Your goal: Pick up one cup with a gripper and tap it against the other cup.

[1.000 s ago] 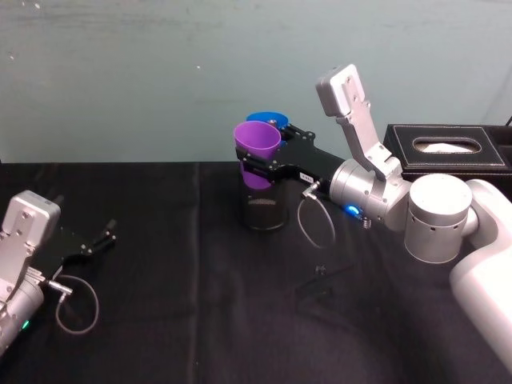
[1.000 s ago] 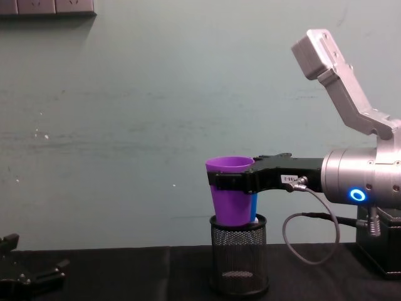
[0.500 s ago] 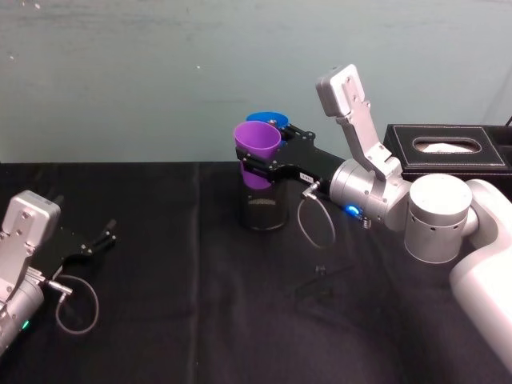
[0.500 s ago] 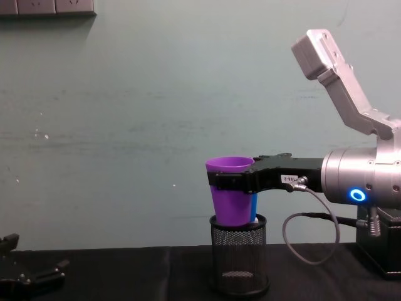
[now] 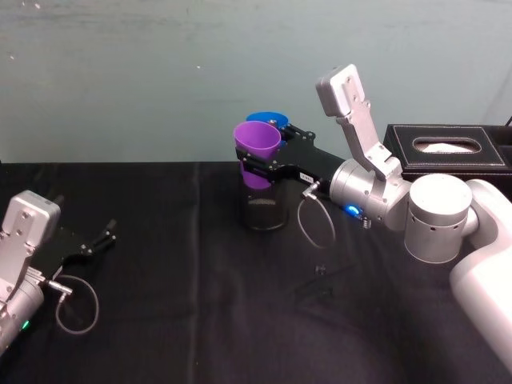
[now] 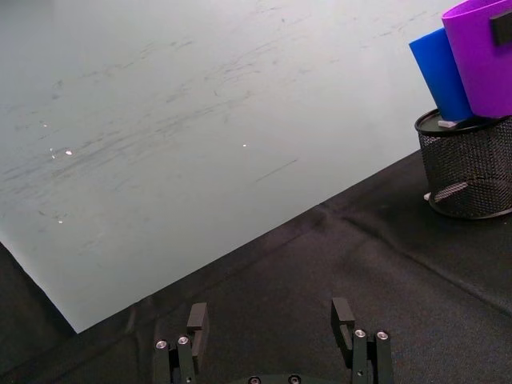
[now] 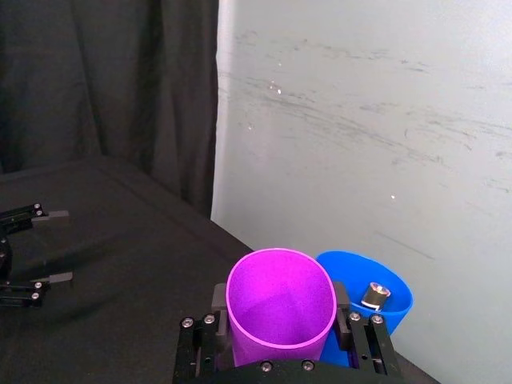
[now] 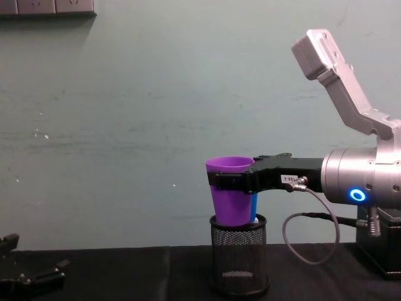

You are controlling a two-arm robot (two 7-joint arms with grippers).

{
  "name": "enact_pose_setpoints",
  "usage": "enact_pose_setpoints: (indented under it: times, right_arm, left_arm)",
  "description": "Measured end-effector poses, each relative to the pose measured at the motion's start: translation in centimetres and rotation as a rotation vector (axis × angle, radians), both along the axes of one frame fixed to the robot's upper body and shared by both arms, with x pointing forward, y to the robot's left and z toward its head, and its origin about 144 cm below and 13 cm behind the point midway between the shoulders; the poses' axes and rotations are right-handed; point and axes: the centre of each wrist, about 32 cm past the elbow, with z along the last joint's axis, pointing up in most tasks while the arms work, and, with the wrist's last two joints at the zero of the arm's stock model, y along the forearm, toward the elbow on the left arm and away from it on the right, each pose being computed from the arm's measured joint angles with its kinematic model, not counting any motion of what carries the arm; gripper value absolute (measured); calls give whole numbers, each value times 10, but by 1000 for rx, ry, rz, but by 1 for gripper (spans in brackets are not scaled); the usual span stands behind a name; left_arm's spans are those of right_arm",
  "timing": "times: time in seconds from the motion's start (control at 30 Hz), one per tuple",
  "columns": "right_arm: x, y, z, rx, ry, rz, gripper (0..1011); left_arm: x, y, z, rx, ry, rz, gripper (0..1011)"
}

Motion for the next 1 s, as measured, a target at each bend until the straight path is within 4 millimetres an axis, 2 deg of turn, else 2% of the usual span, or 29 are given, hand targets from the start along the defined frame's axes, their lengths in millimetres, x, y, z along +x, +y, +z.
enact_pose_setpoints:
  times: [1.0]
  right_arm:
    - [0,0,0,0,0,0,739]
  left_arm:
    - [0,0,0,0,0,0,1000]
